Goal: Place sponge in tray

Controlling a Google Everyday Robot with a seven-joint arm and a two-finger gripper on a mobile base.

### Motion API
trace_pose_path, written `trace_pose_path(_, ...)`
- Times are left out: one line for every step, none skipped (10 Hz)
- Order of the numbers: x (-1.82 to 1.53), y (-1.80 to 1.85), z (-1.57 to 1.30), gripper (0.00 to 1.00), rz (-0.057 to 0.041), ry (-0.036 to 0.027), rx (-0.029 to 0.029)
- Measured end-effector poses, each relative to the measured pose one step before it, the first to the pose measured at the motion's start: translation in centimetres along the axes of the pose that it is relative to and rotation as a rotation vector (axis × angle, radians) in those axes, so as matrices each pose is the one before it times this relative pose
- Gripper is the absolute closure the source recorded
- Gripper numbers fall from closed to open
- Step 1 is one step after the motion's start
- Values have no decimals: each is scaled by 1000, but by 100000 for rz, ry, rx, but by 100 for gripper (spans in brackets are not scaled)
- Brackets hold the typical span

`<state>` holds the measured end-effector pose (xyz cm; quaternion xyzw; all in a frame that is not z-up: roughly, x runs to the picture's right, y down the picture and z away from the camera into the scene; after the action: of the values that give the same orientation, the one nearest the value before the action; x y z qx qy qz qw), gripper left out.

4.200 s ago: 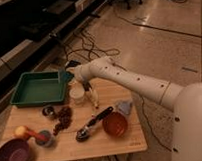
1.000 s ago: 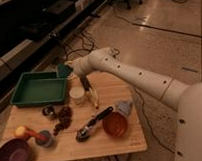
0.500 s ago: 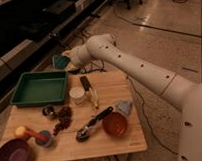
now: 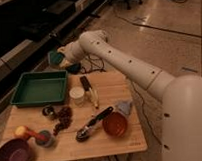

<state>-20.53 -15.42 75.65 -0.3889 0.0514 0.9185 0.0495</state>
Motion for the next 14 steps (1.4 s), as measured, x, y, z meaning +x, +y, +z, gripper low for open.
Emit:
trace_pose_path(-660,1485,885,82,-106,2,-40)
trace_pose_path(-820,1402,417,82,-11,-180,-427)
trace_pose_path(-255,2666,-1133,82,716,210,-4028)
trace_pose_path(-1063,1809,-1171,82,2219,-670,-3799)
trace_pose_path(-585,1101,-887,82,1193,-417,-2361)
trace_pose_path(-3,35,115,82,116,63,-38)
trace_pose_path(308,4,96,82,-230,319,95)
trace_pose_path(-123,-52,20,82,72,-131,65)
trace_pose_path(-33,43,-86,82,21,-43,-106)
trace_pose_path(-157,-1,-86,82,119,-154,-68)
trace_pose_path(105,0,57,82,-77,104,43)
trace_pose_path(127,-59,135,82,-115,129,175)
trace_pose_path(-105,25,-75,82,93,-105,-95)
trace_pose_path(-58,35,-81,82,47,-64,-102)
